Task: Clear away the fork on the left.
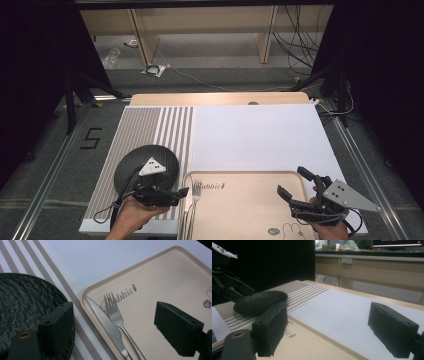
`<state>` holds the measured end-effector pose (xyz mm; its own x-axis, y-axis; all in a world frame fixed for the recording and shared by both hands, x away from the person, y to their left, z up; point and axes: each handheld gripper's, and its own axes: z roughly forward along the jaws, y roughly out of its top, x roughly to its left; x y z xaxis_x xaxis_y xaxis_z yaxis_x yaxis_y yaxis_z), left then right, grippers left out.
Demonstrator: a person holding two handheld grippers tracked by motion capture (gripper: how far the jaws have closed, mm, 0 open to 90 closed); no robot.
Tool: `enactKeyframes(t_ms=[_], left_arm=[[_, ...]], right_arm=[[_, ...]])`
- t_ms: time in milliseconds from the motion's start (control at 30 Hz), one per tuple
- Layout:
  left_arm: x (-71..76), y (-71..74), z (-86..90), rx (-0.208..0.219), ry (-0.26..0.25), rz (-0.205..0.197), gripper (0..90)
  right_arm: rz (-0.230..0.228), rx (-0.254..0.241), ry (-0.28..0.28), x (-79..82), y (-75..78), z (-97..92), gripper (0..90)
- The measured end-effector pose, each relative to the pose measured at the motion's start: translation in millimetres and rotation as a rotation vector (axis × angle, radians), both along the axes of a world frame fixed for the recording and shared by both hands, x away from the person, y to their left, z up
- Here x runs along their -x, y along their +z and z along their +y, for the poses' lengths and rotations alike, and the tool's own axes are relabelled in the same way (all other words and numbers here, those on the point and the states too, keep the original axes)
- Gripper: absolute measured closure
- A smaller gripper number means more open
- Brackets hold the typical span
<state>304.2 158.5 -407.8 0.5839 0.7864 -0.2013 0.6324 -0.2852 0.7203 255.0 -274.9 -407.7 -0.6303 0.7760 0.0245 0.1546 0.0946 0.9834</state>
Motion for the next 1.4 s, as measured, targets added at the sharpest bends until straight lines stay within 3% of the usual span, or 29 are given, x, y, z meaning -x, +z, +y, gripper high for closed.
enactKeyframes(t_ms=[300, 900, 1400], left_arm=[[1.7, 0.5, 14.7, 0.004, 0.059, -0.004, 15.5], [6.4, -4.2, 52.4, 0.046, 0.228, -0.002, 15.4], [9.8, -7.9, 71.4, 0.079, 0.32, 0.01, 15.4]], right_arm=[[-0.004, 0.002, 0.001, 0.0, 0.0, 0.0, 16.9], [-0.001, 0.002, 0.001, 0.1, 0.0, -0.1, 16.9], [-0.002, 0.001, 0.002, 0.1, 0.0, -0.2, 16.9]])
